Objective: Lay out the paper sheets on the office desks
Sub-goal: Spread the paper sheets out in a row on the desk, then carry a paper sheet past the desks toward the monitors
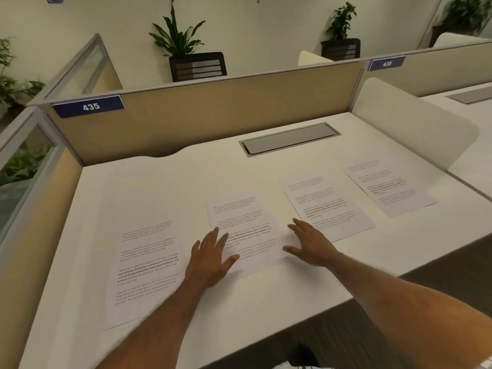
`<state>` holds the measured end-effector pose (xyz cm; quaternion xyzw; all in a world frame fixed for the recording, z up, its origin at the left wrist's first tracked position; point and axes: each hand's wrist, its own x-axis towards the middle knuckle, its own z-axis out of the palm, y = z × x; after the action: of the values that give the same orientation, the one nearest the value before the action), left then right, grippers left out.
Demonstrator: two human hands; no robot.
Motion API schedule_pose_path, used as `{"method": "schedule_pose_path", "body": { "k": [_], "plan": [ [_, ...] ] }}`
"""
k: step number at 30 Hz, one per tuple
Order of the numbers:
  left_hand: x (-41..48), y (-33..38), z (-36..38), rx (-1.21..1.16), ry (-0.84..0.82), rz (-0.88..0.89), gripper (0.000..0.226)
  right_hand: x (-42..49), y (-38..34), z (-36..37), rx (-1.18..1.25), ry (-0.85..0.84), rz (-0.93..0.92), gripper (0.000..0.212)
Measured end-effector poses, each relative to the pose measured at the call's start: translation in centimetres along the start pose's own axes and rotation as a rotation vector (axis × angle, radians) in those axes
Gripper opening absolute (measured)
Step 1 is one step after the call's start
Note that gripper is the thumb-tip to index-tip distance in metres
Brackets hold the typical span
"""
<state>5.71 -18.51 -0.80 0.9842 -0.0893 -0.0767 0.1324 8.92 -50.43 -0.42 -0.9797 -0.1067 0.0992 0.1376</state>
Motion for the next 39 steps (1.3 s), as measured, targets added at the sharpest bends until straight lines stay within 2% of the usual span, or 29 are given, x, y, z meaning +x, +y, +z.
{"method": "schedule_pose_path", "body": {
  "k": [7, 10, 12, 20, 23, 30, 39],
  "plan": [
    [1.4, 3.6, 0.4, 0.075, 0.049, 0.029, 0.079, -2.9, 5.2, -0.2, -0.053, 0.098, 0.036, 0.081],
    [2.6, 6.4, 1.2, 0.075, 0.058, 0.021, 0.091, -3.5, 8.4, -0.8, -0.072, 0.115, 0.027, 0.081],
    [3.4, 8.8, 2.2, 0.077, 0.064, 0.008, 0.097, -3.7, 10.8, -1.4, -0.067, 0.114, 0.03, 0.081],
    [8.0, 22.0, 5.8, 0.089, 0.037, -0.004, 0.096, -5.4, 22.7, -4.9, -0.04, 0.066, 0.059, 0.077],
    [9.3, 26.5, 6.3, 0.063, 0.041, 0.032, 0.104, -5.7, 26.6, -6.6, -0.046, 0.062, 0.083, 0.076],
    [14.9, 33.1, 6.4, 0.024, -0.006, 0.071, 0.084, -4.3, 32.9, -9.8, -0.036, 0.098, 0.129, 0.075],
    [25.5, 39.3, 8.0, -0.025, -0.03, 0.142, 0.084, 0.5, 39.5, -14.3, -0.091, 0.144, 0.192, 0.076]
  ]
}}
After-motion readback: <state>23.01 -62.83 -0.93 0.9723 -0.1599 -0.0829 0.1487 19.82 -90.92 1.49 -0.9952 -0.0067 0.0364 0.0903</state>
